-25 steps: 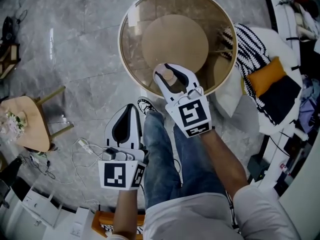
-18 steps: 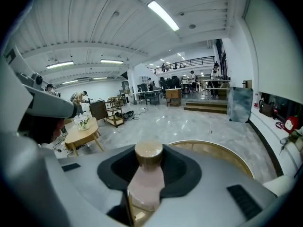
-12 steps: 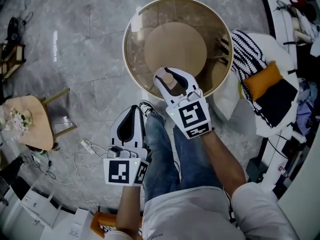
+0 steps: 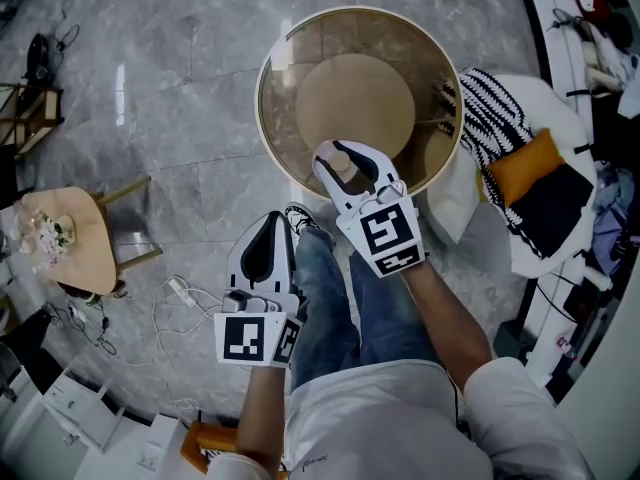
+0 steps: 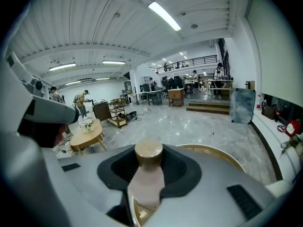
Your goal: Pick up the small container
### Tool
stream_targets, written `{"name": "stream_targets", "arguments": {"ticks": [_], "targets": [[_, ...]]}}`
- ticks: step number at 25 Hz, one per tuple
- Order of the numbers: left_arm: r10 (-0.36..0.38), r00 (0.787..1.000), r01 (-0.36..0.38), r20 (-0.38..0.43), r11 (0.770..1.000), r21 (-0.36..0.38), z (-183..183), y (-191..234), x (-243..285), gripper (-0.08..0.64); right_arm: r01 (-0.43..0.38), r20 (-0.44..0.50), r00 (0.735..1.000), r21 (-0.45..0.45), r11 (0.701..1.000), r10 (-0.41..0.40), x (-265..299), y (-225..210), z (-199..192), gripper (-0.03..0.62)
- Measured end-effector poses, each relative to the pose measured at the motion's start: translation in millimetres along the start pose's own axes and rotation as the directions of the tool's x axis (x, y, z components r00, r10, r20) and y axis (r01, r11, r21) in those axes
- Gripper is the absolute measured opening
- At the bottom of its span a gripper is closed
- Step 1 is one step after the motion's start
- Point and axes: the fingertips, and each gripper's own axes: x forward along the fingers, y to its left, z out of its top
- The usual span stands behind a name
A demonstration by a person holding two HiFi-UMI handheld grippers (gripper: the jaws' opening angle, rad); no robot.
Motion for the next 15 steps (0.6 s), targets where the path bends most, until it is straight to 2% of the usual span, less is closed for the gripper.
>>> {"name": "stream_targets", "arguments": {"ticks": [5,15], "targets": [[0.006,1.000,-0.006,0.002,1.000,0.010,9,-4,-7,0.017,-0.016,0.001,1.000,-0.009,1.000,0.016,-6,2,9,0.135],[0.010,1.000,-0.010,0.016,1.000,-0.015,25,-17,-18,0.017,-0.029,-0.005,1.000,-0.026,0.999,0.029,-26,3,28,0.135]]}}
